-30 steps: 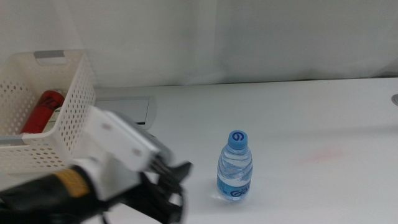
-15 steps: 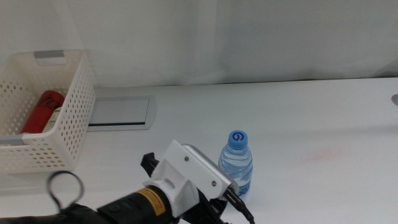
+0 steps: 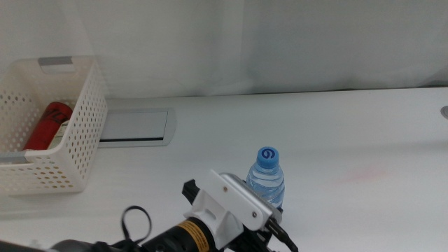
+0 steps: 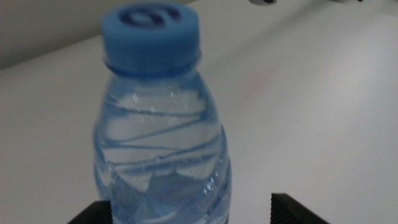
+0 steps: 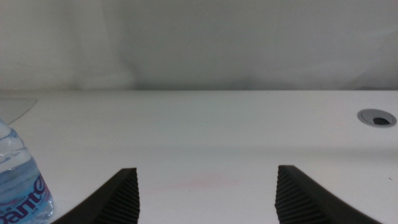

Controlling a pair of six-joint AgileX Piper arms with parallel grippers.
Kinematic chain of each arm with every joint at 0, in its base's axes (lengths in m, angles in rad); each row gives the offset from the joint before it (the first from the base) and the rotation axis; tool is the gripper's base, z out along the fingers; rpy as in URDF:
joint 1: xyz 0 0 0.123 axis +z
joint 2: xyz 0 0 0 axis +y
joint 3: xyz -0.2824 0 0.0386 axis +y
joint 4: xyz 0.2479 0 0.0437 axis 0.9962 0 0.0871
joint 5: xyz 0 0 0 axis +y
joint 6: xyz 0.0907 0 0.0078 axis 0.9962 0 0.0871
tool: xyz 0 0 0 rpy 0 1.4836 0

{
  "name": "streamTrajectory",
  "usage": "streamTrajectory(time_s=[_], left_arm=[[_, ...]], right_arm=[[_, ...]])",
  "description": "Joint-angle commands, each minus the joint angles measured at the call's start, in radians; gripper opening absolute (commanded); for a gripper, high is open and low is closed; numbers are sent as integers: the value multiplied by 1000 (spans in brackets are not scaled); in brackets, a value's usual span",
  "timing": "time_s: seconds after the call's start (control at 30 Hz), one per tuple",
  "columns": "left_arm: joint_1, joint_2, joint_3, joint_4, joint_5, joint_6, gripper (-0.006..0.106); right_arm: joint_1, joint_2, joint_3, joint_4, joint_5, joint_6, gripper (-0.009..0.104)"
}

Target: Use arms to grab the bottles and put them into the dustbin to the left of the table.

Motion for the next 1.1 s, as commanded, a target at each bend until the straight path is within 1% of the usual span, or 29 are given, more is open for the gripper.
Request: streamTrajectory(time_s=[0.0, 0.23, 0.4, 0.63, 0.77, 0.93, 1.07], left_arm=[[-5, 51, 4, 40, -64, -33, 69], [-5, 193, -2, 52, -323, -85, 69], [-5, 227, -2, 54, -394, -97, 69], [-3, 246, -38, 52, -383, -100, 69], [-3, 262, -107, 52, -302, -100, 69], [-3, 289, -209, 52, -173, -152, 69], [-3, 290, -220, 52, -169, -152, 69]], right_arm=[[-6, -7, 6, -7, -27, -1, 62], [-6, -7, 6, -7, -52, -1, 62], [-6, -7, 6, -7, -52, -1, 62], [-6, -7, 6, -7, -52, -1, 62], [-6, -7, 6, -3, -52, -1, 62], [-6, -7, 6, -3, -54, -1, 62], [-6, -7, 6, -3, -54, -1, 62]])
